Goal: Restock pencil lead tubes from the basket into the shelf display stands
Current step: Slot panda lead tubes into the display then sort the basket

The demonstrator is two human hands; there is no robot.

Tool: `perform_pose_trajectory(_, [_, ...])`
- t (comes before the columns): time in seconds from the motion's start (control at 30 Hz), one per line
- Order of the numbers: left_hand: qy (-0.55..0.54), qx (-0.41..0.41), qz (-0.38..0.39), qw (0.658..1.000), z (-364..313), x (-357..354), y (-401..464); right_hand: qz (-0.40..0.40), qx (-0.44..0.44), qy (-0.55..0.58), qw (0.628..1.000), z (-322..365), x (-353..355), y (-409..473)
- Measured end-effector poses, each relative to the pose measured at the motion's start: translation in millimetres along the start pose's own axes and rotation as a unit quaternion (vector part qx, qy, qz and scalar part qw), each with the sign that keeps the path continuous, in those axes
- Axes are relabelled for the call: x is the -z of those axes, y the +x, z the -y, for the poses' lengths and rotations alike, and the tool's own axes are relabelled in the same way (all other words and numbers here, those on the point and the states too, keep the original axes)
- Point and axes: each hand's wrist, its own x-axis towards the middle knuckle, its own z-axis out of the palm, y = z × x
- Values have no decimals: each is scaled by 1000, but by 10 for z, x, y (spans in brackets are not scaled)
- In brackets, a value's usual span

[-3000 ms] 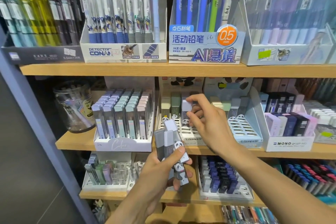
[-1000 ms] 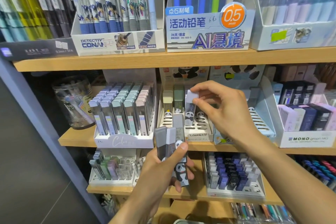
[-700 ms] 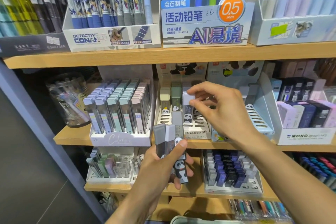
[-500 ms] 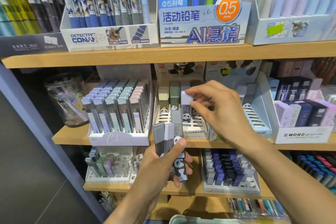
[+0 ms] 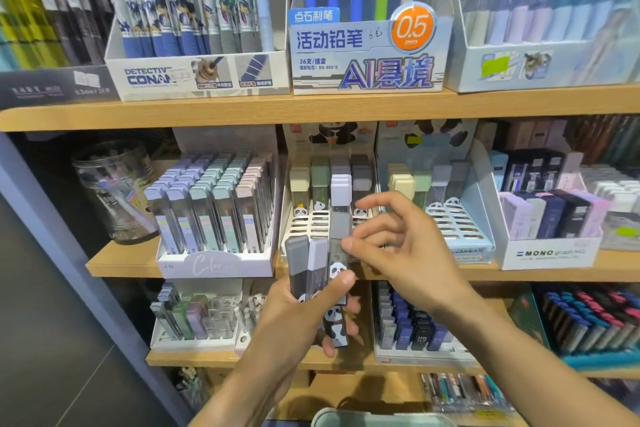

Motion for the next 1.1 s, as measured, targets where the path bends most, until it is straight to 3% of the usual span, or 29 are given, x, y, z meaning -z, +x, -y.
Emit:
perform_pose_trajectory(0.4, [-11,10,8,1000,-25,-3,-39,-45,-7,83,996,-36,144,-12])
perform_pose_trajectory(0.7, [-39,23,25,999,-17,10,-64,-164,194,-83,964,136,255,197])
perform_pose_trajectory(1.1, [-97,38,97,990,-9,15,-4,-119,259,-209,935,-89,104,383])
